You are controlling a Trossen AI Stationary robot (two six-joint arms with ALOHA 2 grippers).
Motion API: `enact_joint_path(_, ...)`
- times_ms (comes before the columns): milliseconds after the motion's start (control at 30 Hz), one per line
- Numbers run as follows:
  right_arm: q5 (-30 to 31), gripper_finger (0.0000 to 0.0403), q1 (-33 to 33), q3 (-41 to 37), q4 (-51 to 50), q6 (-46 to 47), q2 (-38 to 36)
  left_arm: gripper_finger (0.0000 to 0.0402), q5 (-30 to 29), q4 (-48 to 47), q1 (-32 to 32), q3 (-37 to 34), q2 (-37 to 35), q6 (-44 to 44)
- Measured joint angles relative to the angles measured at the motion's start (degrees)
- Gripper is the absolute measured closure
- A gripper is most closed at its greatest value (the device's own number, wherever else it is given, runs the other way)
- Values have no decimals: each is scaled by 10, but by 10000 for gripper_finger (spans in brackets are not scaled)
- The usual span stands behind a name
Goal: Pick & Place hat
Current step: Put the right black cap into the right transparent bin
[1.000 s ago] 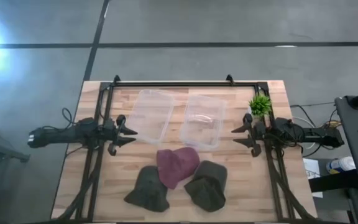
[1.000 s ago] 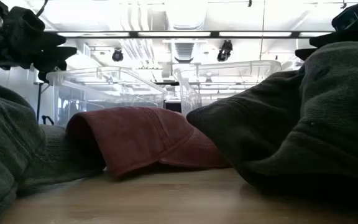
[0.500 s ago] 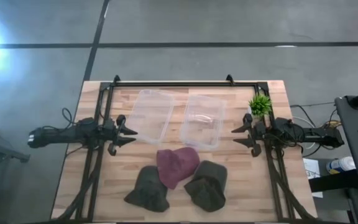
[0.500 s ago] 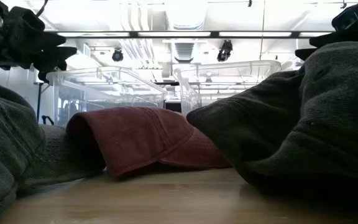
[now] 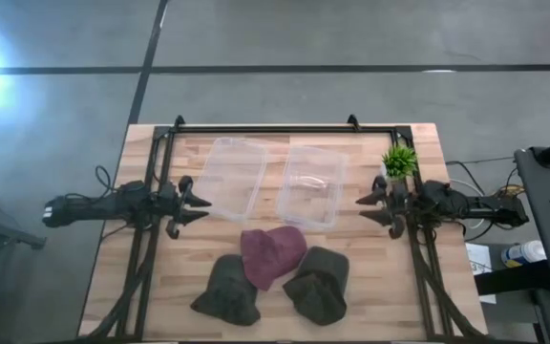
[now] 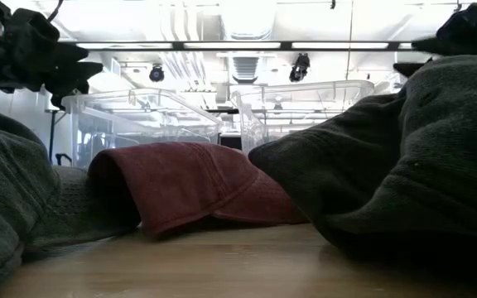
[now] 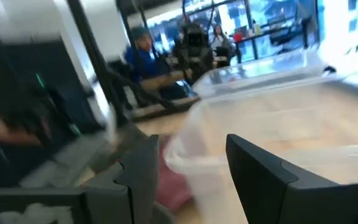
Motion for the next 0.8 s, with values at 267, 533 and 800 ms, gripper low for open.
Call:
enact_joint_path(267, 78, 223, 0, 0, 148, 409, 1, 269, -92, 237, 0, 0, 1, -376)
enact_joint_path(533, 205, 223, 6, 0, 223, 397, 14, 269, -143, 332, 1, 0, 1, -389)
enact_joint_path(800, 20, 240, 87, 117, -178, 659, 149, 269, -98, 328, 1, 0, 1, -432)
